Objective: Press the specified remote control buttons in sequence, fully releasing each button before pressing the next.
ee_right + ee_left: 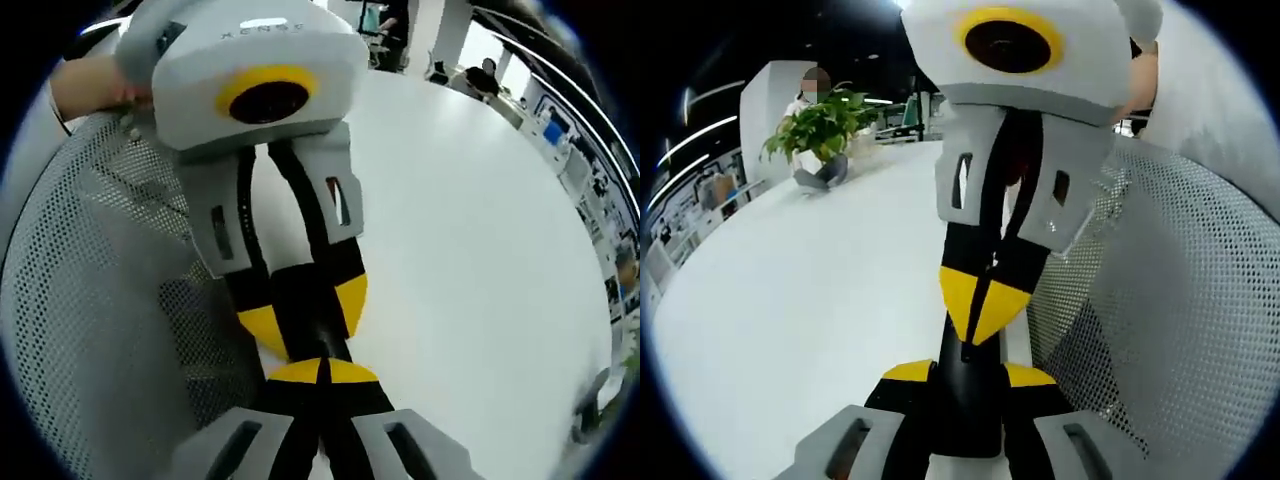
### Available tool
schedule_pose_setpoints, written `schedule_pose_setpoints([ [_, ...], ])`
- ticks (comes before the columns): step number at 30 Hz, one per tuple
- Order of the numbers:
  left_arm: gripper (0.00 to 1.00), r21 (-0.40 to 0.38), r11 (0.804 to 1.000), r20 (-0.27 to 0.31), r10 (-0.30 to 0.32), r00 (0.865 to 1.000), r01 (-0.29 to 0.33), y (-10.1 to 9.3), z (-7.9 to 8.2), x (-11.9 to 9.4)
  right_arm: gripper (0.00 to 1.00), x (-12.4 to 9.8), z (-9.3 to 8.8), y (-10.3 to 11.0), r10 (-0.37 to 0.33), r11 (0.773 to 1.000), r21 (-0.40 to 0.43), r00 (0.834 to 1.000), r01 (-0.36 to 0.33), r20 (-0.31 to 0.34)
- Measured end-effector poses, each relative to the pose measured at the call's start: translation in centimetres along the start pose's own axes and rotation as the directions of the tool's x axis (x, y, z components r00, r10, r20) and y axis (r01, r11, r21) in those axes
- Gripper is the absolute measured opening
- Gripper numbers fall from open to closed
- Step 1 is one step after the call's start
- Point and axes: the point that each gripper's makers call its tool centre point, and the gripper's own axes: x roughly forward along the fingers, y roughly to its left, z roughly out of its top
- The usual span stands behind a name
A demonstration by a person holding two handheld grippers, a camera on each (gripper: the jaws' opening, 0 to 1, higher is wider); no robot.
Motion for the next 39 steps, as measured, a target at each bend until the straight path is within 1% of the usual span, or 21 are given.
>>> schedule_pose_setpoints([
  [2, 0.24, 0.001, 1.000, -0.001, 0.000, 1.000, 0.000, 0.0, 0.0, 0.0, 0.00, -0.1, 0.0, -0.1, -0.009, 1.000, 0.029, 0.999, 0.008, 0.041],
  [6, 0.24, 0.002, 1.000, -0.001, 0.002, 1.000, -0.002, 0.0, 0.0, 0.0, 0.00, -0.4, 0.1, 0.0, 0.020, 0.999, 0.037, 0.995, -0.024, 0.101],
  [9, 0.24, 0.001, 1.000, 0.000, 0.004, 1.000, -0.004, 0.0, 0.0, 0.0, 0.00, -0.5, 0.0, 0.1, 0.014, 0.999, 0.032, 0.994, -0.018, 0.105],
  [12, 0.24, 0.000, 1.000, 0.000, 0.004, 1.000, -0.004, 0.0, 0.0, 0.1, 0.00, -0.7, 0.7, 0.1, 0.008, 1.000, 0.014, 0.993, -0.010, 0.121],
  [14, 0.24, 0.001, 1.000, 0.000, 0.004, 1.000, -0.004, 0.0, 0.0, 0.1, 0.00, -0.5, 0.8, 0.0, 0.017, 1.000, 0.012, 0.993, -0.018, 0.118],
  [16, 0.24, 0.000, 1.000, 0.000, 0.003, 1.000, -0.003, 0.0, 0.0, 0.1, 0.00, -0.1, 0.7, 0.1, 0.029, 1.000, 0.006, 0.994, -0.030, 0.103],
  [17, 0.24, 0.000, 1.000, 0.001, 0.003, 1.000, -0.003, 0.0, 0.0, 0.1, 0.00, 0.1, 0.5, 0.2, 0.042, 0.999, -0.007, 0.995, -0.042, 0.088],
  [18, 0.24, 0.002, 1.000, 0.004, 0.003, 1.000, -0.003, 0.0, 0.1, 0.1, 0.00, 0.0, 0.6, 0.1, 0.039, 0.999, -0.028, 0.995, -0.036, 0.092],
  [20, 0.24, 0.000, 1.000, 0.004, 0.004, 1.000, -0.004, -0.1, 0.1, 0.0, 0.00, 0.0, 0.5, 0.1, 0.052, 0.999, 0.003, 0.996, -0.052, 0.073],
  [21, 0.24, -0.001, 1.000, 0.004, 0.003, 1.000, -0.003, -0.1, 0.1, 0.0, 0.00, 0.1, 0.6, 0.0, 0.053, 0.999, 0.004, 0.996, -0.053, 0.070],
  [24, 0.24, -0.003, 1.000, 0.005, 0.003, 1.000, -0.003, -0.1, 0.1, 0.0, 0.00, 0.1, 0.5, 0.1, 0.049, 0.999, -0.006, 0.998, -0.049, 0.047],
  [28, 0.24, -0.003, 1.000, 0.004, 0.002, 1.000, -0.002, -0.1, 0.0, -0.1, 0.00, 0.2, 0.5, 0.2, 0.025, 1.000, -0.016, 0.999, -0.024, 0.027],
  [29, 0.24, -0.006, 1.000, 0.004, 0.001, 1.000, -0.001, -0.1, 0.0, -0.1, 0.00, 0.2, 0.5, 0.1, 0.017, 1.000, -0.023, 1.000, -0.017, 0.026],
  [31, 0.24, -0.012, 1.000, 0.006, -0.001, 1.000, 0.001, -0.1, 0.0, -0.1, 0.00, 0.2, 0.6, -0.1, -0.001, 1.000, 0.011, 0.999, 0.000, 0.037],
  [33, 0.24, -0.021, 1.000, 0.008, -0.001, 1.000, 0.001, -0.1, 0.0, -0.1, 0.00, 0.3, 0.6, -0.1, -0.020, 1.000, 0.000, 0.999, 0.020, 0.038],
  [36, 0.24, -0.014, 1.000, 0.007, 0.001, 1.000, -0.001, -0.1, 0.0, -0.1, 0.00, 0.3, 0.6, 0.0, -0.047, 0.999, -0.015, 0.998, 0.048, 0.039],
  [39, 0.24, -0.009, 1.000, 0.007, 0.001, 1.000, -0.001, -0.1, 0.0, -0.1, 0.00, 0.1, 0.6, -0.2, -0.032, 0.999, 0.007, 0.997, 0.032, 0.069],
])
